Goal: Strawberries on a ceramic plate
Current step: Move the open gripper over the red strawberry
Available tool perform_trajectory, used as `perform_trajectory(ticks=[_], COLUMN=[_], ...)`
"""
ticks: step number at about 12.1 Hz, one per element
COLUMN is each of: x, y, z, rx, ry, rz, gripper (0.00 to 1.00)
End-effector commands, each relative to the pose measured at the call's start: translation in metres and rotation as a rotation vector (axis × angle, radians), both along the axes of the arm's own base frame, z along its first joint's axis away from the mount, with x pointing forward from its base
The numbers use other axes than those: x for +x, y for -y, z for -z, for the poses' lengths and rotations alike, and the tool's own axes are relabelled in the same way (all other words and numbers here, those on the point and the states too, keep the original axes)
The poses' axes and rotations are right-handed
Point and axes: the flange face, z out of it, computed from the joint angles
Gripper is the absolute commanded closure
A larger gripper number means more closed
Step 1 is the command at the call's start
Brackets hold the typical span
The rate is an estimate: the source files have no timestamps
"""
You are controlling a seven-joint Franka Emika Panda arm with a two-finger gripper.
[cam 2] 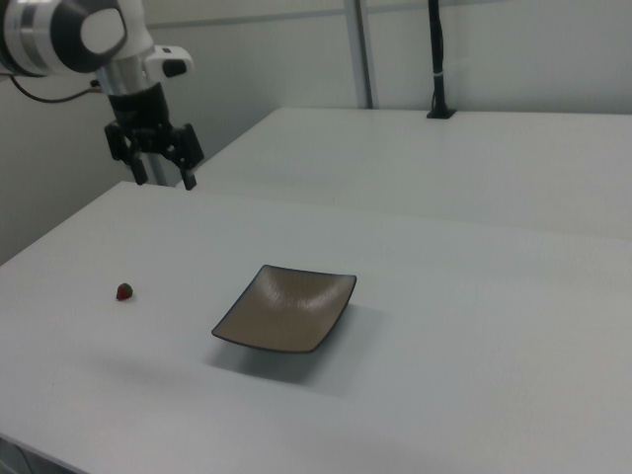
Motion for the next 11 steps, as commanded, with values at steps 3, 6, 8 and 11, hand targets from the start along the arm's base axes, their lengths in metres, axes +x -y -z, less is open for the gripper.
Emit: perform_trajectory(ticks=[3, 6, 8, 11], x=[-0.015, -0.015, -0.014, -0.011], y=[-0.078, -0.136, -0.167, -0.204], z=[0.008, 0.021, 0.037, 0.075], rx=[0.014, 0.044, 0.069, 0.061], ry=[-0.041, -0.011, -0.004, -0.012], rz=[0.103, 0.146, 0.181, 0.122], gripper=[0.00, 0.00, 0.00, 0.00])
